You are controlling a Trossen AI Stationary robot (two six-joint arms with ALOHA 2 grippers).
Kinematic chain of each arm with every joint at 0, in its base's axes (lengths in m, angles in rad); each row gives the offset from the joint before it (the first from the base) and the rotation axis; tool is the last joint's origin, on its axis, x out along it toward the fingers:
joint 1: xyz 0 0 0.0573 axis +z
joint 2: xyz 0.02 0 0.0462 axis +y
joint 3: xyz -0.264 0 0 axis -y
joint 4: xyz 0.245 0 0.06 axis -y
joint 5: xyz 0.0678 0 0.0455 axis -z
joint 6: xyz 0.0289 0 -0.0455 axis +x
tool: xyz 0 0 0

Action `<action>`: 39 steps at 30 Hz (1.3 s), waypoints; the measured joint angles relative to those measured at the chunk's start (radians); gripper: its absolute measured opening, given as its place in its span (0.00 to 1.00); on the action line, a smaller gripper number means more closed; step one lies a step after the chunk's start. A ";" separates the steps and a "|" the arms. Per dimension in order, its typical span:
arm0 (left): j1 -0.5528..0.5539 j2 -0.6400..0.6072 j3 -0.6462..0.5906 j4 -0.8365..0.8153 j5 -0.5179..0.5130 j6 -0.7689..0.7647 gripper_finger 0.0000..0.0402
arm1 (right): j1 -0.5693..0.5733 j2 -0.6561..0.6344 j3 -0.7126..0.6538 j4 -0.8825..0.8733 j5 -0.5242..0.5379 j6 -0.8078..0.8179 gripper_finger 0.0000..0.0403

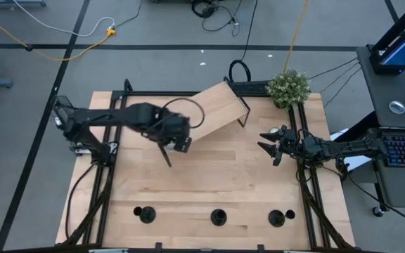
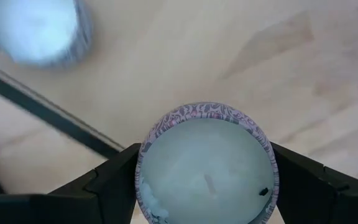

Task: Pick & Place candle stick holders
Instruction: Put the pink patterned scented candle on the shelf

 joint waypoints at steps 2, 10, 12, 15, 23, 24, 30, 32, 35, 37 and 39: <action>0.030 0.035 0.026 -0.013 -0.001 0.061 0.74 | 0.000 0.000 0.000 0.000 0.000 0.000 0.53; 0.096 0.130 0.052 -0.096 -0.019 0.173 0.74 | 0.000 0.000 0.000 0.000 0.000 0.000 0.53; 0.090 0.136 0.052 -0.089 -0.016 0.178 0.74 | 0.000 0.000 0.000 0.000 0.000 0.000 0.53; 0.079 0.135 0.052 -0.091 -0.023 0.169 0.74 | 0.000 0.000 0.000 0.000 0.000 0.000 0.53; 0.060 0.143 0.052 -0.092 -0.055 0.148 0.74 | 0.000 0.000 0.000 0.000 0.000 0.000 0.53; 0.060 0.146 0.048 -0.094 -0.059 0.148 0.74 | 0.000 0.000 0.000 0.000 0.000 0.000 0.53; 0.061 0.148 0.000 -0.091 -0.053 0.137 0.74 | 0.000 0.000 0.000 0.000 0.000 0.000 0.53; 0.061 0.150 -0.023 -0.094 -0.052 0.131 0.74 | 0.000 0.000 0.000 0.000 0.000 0.000 0.53; 0.060 0.150 -0.039 -0.089 -0.049 0.129 0.74 | 0.000 0.000 0.000 0.000 0.000 0.000 0.53; 0.061 0.150 -0.043 -0.092 -0.048 0.128 0.75 | 0.000 0.000 0.000 0.000 0.000 0.000 0.53; 0.061 0.150 -0.043 -0.091 -0.048 0.120 0.77 | 0.000 0.000 0.000 0.000 0.000 0.000 0.53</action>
